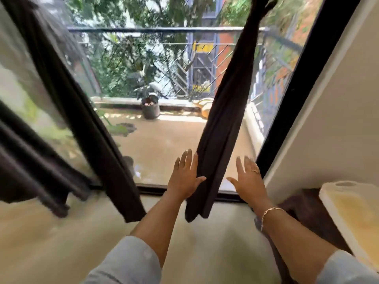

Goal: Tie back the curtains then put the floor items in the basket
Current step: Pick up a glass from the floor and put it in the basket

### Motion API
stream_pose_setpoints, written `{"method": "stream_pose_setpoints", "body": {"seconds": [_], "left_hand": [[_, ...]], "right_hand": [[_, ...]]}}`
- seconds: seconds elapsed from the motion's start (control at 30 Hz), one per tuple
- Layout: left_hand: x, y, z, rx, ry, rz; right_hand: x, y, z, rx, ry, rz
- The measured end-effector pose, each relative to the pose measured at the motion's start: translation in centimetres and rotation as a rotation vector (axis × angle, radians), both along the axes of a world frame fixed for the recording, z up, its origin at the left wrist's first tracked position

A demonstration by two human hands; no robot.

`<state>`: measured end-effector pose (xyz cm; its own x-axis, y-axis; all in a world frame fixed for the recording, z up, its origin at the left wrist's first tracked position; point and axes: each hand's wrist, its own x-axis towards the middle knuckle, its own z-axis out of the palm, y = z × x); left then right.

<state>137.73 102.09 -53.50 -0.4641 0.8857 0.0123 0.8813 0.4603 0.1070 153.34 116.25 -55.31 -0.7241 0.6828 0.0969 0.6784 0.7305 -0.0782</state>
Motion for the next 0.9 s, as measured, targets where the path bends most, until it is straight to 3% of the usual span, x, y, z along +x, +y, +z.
{"method": "stream_pose_setpoints", "body": {"seconds": [0.2,0.4,0.63,0.9], "left_hand": [[1.6,-6.7,-3.7,-0.127,-0.051,0.160],[3.0,-14.8,-4.8,-0.164,-0.073,0.374],[3.2,-25.0,-5.2,-0.139,-0.126,0.633],[-0.5,-35.1,-5.9,-0.109,-0.145,0.775]], "right_hand": [[-0.4,-4.1,-2.8,-0.002,-0.133,0.152],[-3.7,-9.4,-3.2,-0.149,-0.138,0.296],[-8.4,-17.6,-3.3,-0.276,-0.123,0.507],[-15.1,-26.2,-3.6,-0.231,-0.126,0.656]]}}
